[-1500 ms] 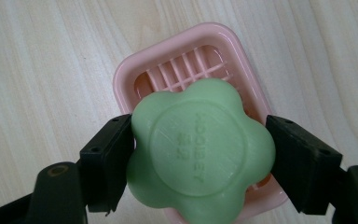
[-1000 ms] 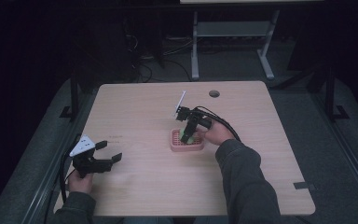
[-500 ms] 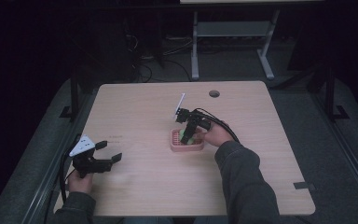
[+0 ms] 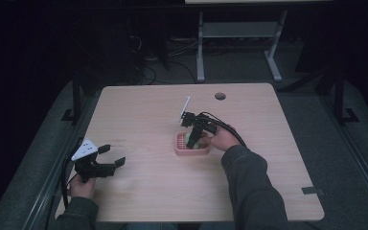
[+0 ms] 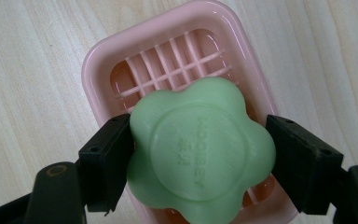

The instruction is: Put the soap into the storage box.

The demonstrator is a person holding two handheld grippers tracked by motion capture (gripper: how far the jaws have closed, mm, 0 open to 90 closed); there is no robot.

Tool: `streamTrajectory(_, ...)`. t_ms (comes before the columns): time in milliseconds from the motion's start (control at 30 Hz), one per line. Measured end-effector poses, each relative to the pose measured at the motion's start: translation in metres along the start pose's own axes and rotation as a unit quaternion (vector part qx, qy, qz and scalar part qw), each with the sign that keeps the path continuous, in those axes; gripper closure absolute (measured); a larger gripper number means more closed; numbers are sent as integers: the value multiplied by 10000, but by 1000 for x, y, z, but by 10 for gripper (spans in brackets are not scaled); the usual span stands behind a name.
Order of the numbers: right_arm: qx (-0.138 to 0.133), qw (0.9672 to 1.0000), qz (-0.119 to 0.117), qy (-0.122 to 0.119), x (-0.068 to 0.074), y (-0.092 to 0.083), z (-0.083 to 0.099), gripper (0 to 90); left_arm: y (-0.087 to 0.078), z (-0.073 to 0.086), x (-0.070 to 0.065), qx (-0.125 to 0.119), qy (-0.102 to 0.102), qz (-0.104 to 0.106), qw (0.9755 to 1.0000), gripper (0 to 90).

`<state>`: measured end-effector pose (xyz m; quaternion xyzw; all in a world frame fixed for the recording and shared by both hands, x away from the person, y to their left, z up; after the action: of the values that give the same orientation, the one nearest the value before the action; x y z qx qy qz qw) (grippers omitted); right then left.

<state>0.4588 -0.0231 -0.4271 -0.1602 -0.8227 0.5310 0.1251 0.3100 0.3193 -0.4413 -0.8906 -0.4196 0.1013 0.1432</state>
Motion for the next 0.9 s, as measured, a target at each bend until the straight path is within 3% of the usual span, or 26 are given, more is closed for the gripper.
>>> streamTrajectory(833,-100,9998,16,159,-3,-5,4,189,1,0,0,-16,-6,-7,10000,144)
streamTrajectory(900,-94,9997,-60,202,-3,-5,4,179,1,0,0,-12,-3,-9,10000,144)
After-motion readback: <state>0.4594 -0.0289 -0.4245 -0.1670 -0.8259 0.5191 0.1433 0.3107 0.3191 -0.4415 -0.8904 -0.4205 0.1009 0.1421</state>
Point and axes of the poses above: each handheld gripper's, and its own axes: y roughly forward along the jaws, z roughly out of its underside, x roughly to its left, the point moved 1 cm from there along y, roughly forward along the jaws, and after that the axes turned 9 degrees about -x, right-handed, at the moved point
